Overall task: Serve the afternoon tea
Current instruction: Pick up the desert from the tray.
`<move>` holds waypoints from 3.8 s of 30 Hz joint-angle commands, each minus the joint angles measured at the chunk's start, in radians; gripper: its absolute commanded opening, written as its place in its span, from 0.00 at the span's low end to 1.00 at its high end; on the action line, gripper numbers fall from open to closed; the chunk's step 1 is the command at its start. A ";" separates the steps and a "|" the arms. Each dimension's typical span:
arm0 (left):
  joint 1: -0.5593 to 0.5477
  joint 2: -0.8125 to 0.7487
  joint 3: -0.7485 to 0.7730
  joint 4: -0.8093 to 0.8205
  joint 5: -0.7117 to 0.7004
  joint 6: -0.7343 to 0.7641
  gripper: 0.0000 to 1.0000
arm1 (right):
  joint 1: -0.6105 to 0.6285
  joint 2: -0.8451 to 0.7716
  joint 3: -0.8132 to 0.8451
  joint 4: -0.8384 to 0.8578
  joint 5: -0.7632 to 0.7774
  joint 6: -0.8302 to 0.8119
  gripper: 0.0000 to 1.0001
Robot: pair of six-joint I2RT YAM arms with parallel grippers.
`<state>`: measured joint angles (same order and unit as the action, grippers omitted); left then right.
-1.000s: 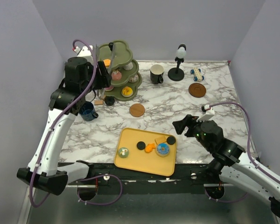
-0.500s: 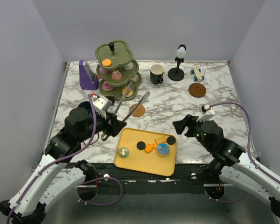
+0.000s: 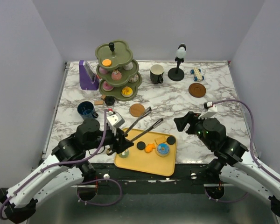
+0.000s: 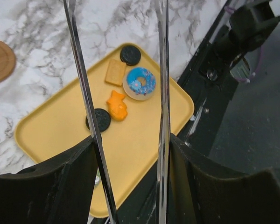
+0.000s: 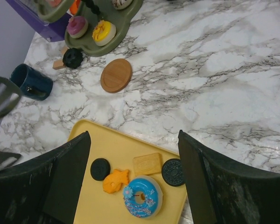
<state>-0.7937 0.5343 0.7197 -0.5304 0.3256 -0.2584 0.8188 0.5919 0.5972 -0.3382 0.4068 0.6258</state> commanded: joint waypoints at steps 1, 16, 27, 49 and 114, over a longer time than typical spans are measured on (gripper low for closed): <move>-0.169 0.071 0.003 -0.058 -0.139 -0.024 0.64 | 0.002 -0.019 0.046 -0.055 0.065 -0.022 0.83; -0.507 0.410 0.049 -0.095 -0.509 -0.164 0.65 | 0.001 -0.037 0.080 -0.117 0.113 -0.023 0.83; -0.507 0.268 0.026 -0.379 -0.647 -0.440 0.64 | 0.002 -0.043 0.061 -0.091 0.098 -0.024 0.83; -0.508 0.249 0.046 -0.399 -0.545 -0.573 0.63 | 0.002 -0.064 0.043 -0.087 0.084 -0.022 0.83; -0.479 0.269 0.285 -0.472 -0.819 -0.443 0.42 | 0.002 -0.040 0.035 -0.062 0.066 -0.028 0.83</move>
<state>-1.3186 0.8310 0.9298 -0.9974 -0.3614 -0.7776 0.8188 0.5598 0.6449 -0.4191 0.4850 0.6083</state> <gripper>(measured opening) 0.493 0.834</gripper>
